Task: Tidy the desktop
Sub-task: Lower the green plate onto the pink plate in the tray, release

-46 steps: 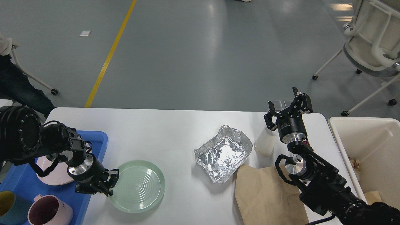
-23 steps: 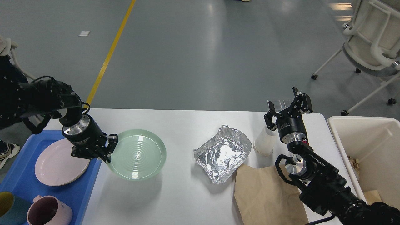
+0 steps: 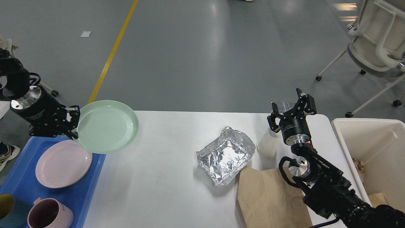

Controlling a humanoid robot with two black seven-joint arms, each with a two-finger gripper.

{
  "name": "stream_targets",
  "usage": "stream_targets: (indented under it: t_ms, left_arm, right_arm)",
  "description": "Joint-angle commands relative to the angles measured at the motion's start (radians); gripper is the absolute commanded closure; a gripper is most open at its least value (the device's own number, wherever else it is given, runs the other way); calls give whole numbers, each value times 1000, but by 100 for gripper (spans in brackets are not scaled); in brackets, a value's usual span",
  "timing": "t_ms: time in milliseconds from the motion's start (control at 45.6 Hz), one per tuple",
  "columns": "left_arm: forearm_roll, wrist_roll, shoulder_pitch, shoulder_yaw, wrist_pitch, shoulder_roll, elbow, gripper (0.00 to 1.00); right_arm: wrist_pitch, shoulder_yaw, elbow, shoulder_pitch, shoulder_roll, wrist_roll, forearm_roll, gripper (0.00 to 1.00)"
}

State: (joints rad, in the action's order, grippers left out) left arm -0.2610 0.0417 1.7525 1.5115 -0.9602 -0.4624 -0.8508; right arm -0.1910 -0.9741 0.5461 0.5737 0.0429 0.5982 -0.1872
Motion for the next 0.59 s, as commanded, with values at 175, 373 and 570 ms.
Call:
stream_targets:
  t_ms: [175, 373, 570]
  left_arm:
    - [-3, 3, -240, -28, 0, -146, 205, 100]
    - [-3, 1, -415, -120, 0, -179, 374, 100]
    - [-1, 0, -608, -229, 0, -185, 552, 100]
  right_arm:
    - [-1, 0, 0, 0, 0, 0, 0, 0]
    - [-1, 2, 0, 0, 0, 0, 0, 0]
    - [-1, 0, 0, 0, 0, 0, 0, 0]
